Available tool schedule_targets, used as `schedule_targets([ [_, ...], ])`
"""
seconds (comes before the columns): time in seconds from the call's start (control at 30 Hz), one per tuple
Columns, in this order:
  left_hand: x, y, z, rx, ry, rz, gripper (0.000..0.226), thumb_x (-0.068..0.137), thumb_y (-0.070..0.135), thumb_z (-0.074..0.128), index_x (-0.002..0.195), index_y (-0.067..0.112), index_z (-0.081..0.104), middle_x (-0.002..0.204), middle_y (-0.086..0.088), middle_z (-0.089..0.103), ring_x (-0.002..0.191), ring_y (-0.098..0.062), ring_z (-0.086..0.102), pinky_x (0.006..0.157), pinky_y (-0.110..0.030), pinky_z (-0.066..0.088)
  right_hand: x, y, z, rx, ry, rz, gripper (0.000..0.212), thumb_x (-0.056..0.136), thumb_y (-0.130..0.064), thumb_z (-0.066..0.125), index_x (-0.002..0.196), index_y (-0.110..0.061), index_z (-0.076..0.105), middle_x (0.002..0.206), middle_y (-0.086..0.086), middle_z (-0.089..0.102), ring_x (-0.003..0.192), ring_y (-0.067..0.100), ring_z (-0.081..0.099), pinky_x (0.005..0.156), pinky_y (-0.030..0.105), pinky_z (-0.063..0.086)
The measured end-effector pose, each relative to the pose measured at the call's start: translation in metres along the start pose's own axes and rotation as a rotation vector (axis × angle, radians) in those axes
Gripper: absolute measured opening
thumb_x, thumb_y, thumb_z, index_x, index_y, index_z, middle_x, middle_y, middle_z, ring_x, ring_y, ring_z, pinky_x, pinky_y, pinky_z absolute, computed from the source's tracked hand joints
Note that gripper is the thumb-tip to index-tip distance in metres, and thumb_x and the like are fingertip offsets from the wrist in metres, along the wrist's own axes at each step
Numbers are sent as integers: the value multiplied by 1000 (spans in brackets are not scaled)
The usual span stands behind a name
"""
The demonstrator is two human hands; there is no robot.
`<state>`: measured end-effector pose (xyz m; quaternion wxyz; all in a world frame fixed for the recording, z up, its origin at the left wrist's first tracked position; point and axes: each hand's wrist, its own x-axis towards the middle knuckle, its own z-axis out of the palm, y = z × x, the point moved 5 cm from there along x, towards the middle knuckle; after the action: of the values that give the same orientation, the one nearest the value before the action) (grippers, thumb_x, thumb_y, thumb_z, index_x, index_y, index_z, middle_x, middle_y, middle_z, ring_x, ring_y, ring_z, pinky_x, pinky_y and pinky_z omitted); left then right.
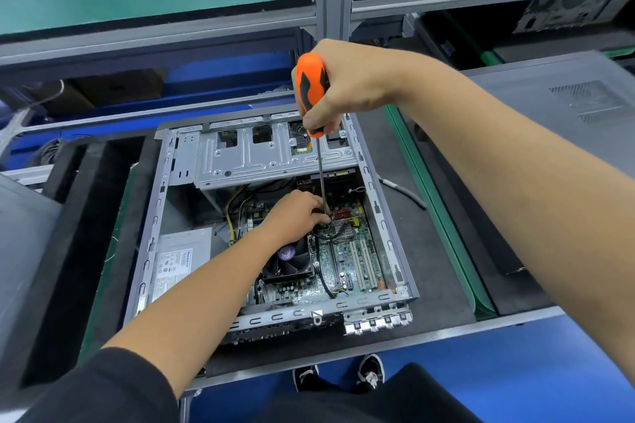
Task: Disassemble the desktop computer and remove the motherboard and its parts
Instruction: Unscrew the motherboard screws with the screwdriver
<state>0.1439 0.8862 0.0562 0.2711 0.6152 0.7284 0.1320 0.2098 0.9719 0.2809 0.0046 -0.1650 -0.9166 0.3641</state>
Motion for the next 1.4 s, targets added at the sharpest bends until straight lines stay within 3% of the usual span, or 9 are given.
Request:
schedule_targets([
  [0.27,-2,7,-1,-103,35,-16,16,91,21,66,80,13,74,92,-4,73,87,-18,65,83,-35,51,-8,-1,0,71,-137,32,22,82,-8,77,101,-1,69,96,15,73,80,20,73,71,26,58],
  [0.4,0,4,2,-91,45,-75,17,90,21,66,83,9,75,91,-4,73,82,-14,64,78,-31,53,-13,-20,-2,25,-20,38,51,89,-43,67,101,5,59,89,15,68,68,17,73,60,27,58],
  [0.5,0,3,2,-109,70,-89,17,90,21,67,81,9,75,87,-3,72,64,-4,59,59,-18,48,-13,-34,-11,-373,84,74,56,92,-62,47,85,-7,56,70,3,68,49,12,68,55,30,49],
  [0.63,-2,3,1,-150,73,-76,17,89,22,68,75,14,73,96,3,71,79,-11,64,73,-25,51,-10,-41,-8,-396,10,158,41,97,-46,47,88,-7,57,60,4,71,50,12,69,53,24,42],
  [0.83,-13,8,-14,-465,126,21,15,90,12,66,100,20,74,98,4,73,90,-11,68,76,-27,54,-9,-47,-15,-458,-132,124,8,96,-18,53,101,-19,60,91,-5,69,74,11,69,59,23,40],
  [1.0,-17,16,-20,-543,174,51,29,91,2,60,81,26,72,82,0,74,56,-14,65,59,-24,52,-11,-53,-8,-319,-253,136,11,94,-9,58,92,-19,63,90,-2,67,70,9,72,57,13,49],
  [1.17,-17,19,-22,-455,258,22,29,88,4,64,69,25,69,68,2,71,45,-13,63,55,-14,47,-7,-52,-6,-528,-86,207,60,95,-63,39,81,-8,60,60,1,69,48,17,69,60,30,48],
  [1.27,-17,22,-21,-429,304,28,32,88,6,65,65,28,66,60,4,68,46,-11,62,54,-21,52,-6,-51,-8,-705,36,211,67,98,-60,34,61,-8,51,30,-4,50,39,21,61,53,30,43],
  [1.4,-20,23,-20,-413,345,34,24,87,9,66,64,14,70,54,13,65,45,-12,60,58,-30,54,-2,-48,-6,-708,-1,173,49,97,-46,44,65,-9,51,34,-2,54,48,23,65,55,29,44],
])
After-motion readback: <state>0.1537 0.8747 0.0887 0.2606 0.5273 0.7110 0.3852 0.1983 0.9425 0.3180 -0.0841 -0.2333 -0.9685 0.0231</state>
